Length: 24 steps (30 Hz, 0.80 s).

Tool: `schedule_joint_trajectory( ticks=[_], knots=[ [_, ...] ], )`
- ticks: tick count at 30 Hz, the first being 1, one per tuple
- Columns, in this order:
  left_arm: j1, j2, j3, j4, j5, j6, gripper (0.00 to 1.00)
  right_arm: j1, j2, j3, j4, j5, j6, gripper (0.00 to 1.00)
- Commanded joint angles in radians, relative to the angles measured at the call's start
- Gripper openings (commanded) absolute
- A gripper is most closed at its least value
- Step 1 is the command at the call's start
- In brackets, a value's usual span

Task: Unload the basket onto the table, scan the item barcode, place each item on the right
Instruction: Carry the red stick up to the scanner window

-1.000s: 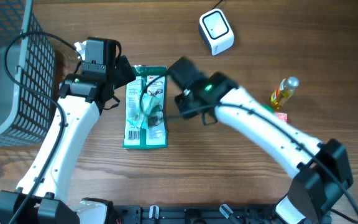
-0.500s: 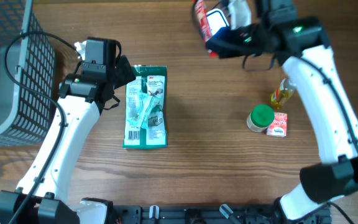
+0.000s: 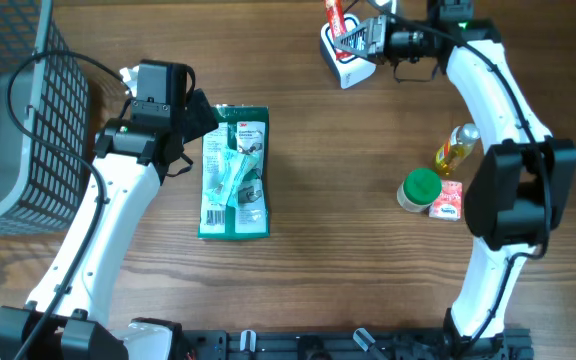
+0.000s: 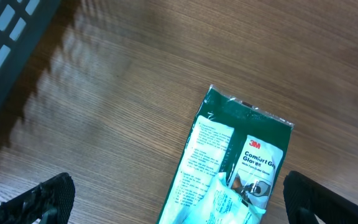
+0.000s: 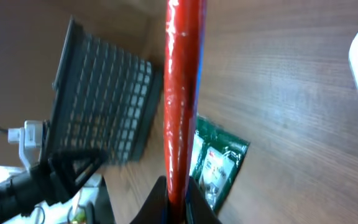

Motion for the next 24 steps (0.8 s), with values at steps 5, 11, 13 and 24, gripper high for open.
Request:
schedule_joint_trajectory(
  ticks=[5, 11, 13, 24],
  knots=[
    [0.005, 0.004, -0.003, 0.003, 0.002, 0.015, 1.00, -0.007, 0.112, -0.019, 0.041, 0.172, 0.146, 0.04],
    [0.005, 0.004, -0.003, 0.003, 0.002, 0.015, 1.00, -0.008, 0.158, -0.023, 0.042, 0.188, 0.144, 0.04],
    [0.005, 0.004, -0.003, 0.003, 0.002, 0.015, 1.00, -0.008, 0.174, -0.023, 0.041, 0.187, 0.145, 0.05],
    [0.005, 0.004, -0.003, 0.003, 0.002, 0.015, 1.00, -0.008, 0.182, -0.023, -0.085, 0.341, 0.188, 0.07]
  ],
)
